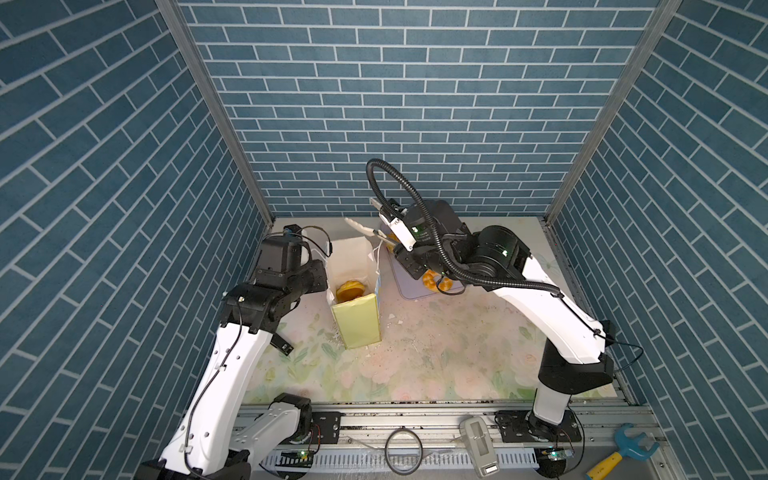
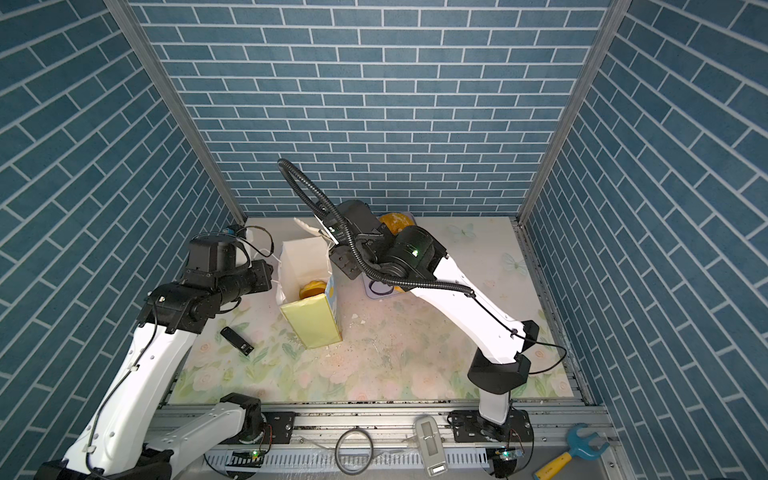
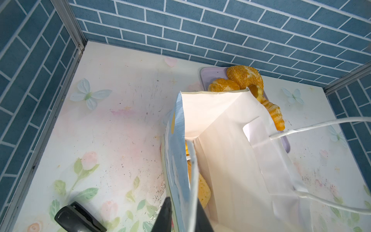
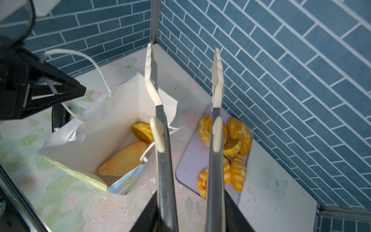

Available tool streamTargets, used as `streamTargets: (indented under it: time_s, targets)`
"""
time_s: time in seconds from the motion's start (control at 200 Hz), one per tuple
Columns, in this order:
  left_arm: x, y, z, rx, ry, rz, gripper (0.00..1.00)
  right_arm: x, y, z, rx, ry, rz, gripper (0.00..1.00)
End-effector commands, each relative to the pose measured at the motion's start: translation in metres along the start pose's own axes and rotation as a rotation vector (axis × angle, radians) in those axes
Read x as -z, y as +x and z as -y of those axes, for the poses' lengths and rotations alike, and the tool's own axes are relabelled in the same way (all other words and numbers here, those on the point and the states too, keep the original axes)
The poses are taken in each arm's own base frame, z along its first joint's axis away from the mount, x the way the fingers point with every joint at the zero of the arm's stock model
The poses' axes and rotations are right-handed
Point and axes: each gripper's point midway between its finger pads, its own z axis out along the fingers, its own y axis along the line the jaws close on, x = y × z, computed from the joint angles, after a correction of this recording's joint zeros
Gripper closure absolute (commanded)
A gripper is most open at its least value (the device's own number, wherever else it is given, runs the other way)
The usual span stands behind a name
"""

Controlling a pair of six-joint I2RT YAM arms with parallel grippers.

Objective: Place the fake bread into the paper bag
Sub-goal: 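Move the open tongs with the right gripper down around the ring donut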

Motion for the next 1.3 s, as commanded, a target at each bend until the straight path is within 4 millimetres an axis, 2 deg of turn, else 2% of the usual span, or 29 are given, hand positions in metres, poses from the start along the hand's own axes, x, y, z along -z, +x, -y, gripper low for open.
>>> streamTargets:
  time_s: [0.0, 0.06, 0.145, 0.23, 0.305, 0.375, 0.515, 0.625, 0.73, 0.965, 1.155, 1.295]
  targets:
    - [0.001, 0.001, 0.0, 0.005, 0.008, 0.007, 0.82, 0.026, -0.018, 0.042, -0.073, 0.134, 0.1, 0.55]
    - [0.001, 0.001, 0.0, 0.007, 0.01, 0.007, 0.82, 0.027, -0.01, 0.061, -0.116, 0.175, 0.087, 0.55]
    - [0.002, 0.001, 0.0, 0.007, 0.011, 0.009, 0.82, 0.022, 0.012, 0.085, -0.194, 0.208, 0.041, 0.55]
    - [0.005, 0.0, 0.0, 0.006, 0.009, 0.017, 0.82, 0.015, 0.043, 0.107, -0.28, 0.225, -0.027, 0.55]
    - [0.005, -0.001, -0.001, 0.004, 0.007, 0.019, 0.82, 0.007, 0.075, 0.12, -0.332, 0.237, -0.103, 0.55]
    - [0.006, -0.002, -0.001, 0.005, 0.006, 0.023, 0.82, -0.003, 0.108, 0.125, -0.372, 0.25, -0.183, 0.55]
    - [0.006, -0.003, -0.001, 0.004, 0.004, 0.026, 0.82, -0.027, 0.169, 0.123, -0.453, 0.225, -0.33, 0.55]
    - [0.006, -0.004, 0.0, 0.004, 0.005, 0.024, 0.82, -0.047, 0.211, 0.117, -0.506, 0.216, -0.426, 0.55]
    - [0.006, -0.004, -0.001, 0.005, 0.002, 0.023, 0.82, -0.065, 0.242, 0.116, -0.518, 0.242, -0.494, 0.55]
    - [0.004, -0.004, -0.002, 0.004, -0.005, 0.017, 0.82, -0.102, 0.281, 0.102, -0.538, 0.196, -0.611, 0.55]
    - [0.003, -0.002, -0.003, 0.001, -0.014, 0.009, 0.82, -0.123, 0.289, 0.093, -0.562, 0.149, -0.637, 0.56]
    - [0.001, -0.002, -0.004, 0.0, -0.019, 0.007, 0.82, -0.13, 0.299, 0.088, -0.551, 0.135, -0.687, 0.56]
